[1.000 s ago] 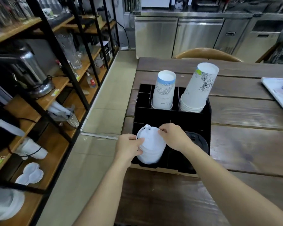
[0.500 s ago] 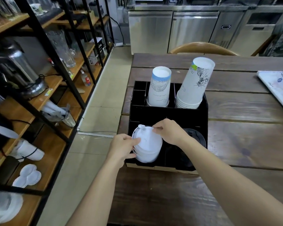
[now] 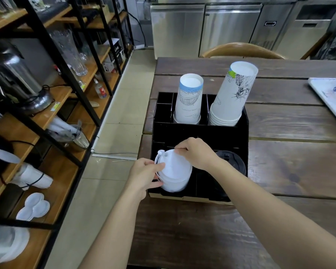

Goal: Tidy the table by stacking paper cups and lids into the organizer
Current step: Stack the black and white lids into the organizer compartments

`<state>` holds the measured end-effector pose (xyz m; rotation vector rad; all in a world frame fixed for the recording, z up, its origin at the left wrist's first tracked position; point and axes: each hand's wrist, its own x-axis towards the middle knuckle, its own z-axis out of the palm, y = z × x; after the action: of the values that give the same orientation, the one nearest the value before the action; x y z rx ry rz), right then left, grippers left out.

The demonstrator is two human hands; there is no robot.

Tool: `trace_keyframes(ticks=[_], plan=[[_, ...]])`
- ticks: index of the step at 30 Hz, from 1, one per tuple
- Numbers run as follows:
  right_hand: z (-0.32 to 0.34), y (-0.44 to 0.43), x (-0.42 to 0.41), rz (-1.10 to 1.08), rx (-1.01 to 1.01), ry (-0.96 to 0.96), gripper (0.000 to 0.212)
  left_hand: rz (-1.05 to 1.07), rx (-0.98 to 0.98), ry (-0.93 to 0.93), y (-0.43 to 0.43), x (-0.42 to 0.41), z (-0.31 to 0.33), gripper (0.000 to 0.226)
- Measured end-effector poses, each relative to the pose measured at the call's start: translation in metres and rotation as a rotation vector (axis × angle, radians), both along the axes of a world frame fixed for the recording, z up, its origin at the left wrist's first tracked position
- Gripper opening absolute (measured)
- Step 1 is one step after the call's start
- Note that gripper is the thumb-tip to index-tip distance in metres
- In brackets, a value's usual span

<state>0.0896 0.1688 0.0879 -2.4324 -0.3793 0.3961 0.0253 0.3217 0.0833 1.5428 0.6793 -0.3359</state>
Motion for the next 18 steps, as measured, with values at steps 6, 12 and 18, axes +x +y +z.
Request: trace_keyframes(ticks=[6,12,18], plan=[[-0.001,0.003,0.009,-0.038,-0.052,0.070,0.028,-0.057,0.162,-0.064,-0.002,0.001,-0.002,0.019],[-0.002,0.003,0.010,-0.062,-0.057,0.098,0.041,-0.106,0.161,-0.023,-0.001,0.008,0.003,0.020],[0.007,0.004,0.001,-0.065,-0.132,0.104,0.024,-0.172,0.261,0.003,0.002,0.012,0.002,0.024]])
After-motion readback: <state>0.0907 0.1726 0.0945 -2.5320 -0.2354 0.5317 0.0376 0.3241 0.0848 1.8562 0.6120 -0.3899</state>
